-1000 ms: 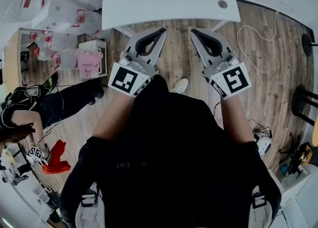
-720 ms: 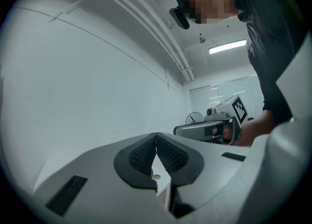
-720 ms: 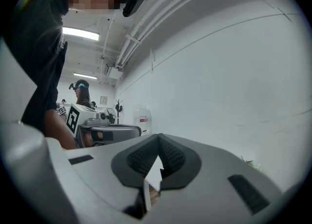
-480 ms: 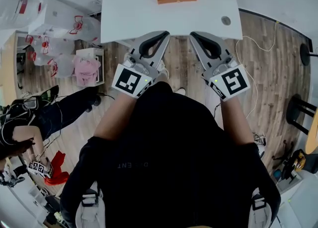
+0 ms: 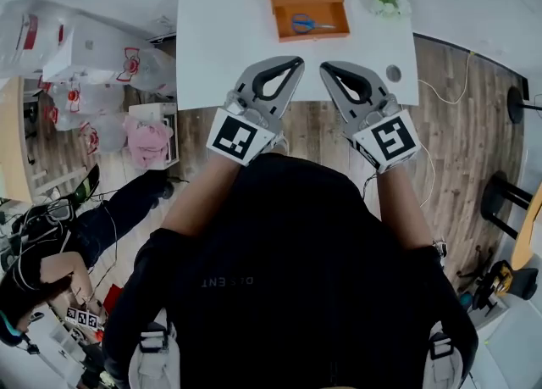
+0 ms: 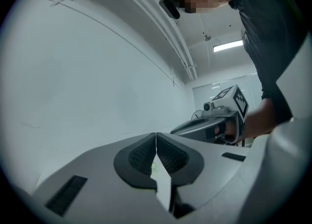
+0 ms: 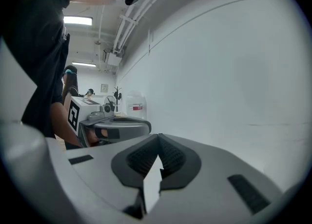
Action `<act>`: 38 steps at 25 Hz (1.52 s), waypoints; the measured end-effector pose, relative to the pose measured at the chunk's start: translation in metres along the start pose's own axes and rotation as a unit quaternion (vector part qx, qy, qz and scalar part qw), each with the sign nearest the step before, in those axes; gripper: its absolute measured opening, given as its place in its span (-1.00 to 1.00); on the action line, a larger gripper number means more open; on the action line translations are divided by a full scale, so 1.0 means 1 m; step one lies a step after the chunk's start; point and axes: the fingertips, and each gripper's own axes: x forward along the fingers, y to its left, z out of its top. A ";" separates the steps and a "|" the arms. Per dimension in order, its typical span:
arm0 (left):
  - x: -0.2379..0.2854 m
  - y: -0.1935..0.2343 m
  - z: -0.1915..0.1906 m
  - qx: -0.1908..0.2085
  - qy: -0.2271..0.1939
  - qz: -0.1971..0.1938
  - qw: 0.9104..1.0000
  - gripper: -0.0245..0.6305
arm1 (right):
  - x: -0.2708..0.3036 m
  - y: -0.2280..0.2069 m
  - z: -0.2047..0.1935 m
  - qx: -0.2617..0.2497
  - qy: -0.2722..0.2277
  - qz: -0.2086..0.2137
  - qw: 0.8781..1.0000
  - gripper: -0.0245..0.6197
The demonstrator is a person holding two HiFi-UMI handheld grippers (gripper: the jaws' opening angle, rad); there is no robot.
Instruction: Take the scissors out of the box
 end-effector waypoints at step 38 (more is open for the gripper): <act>0.105 0.126 -0.095 -0.043 0.018 0.135 0.990 -0.87 | 0.157 -0.162 -0.200 -0.087 0.266 0.168 0.945 -0.83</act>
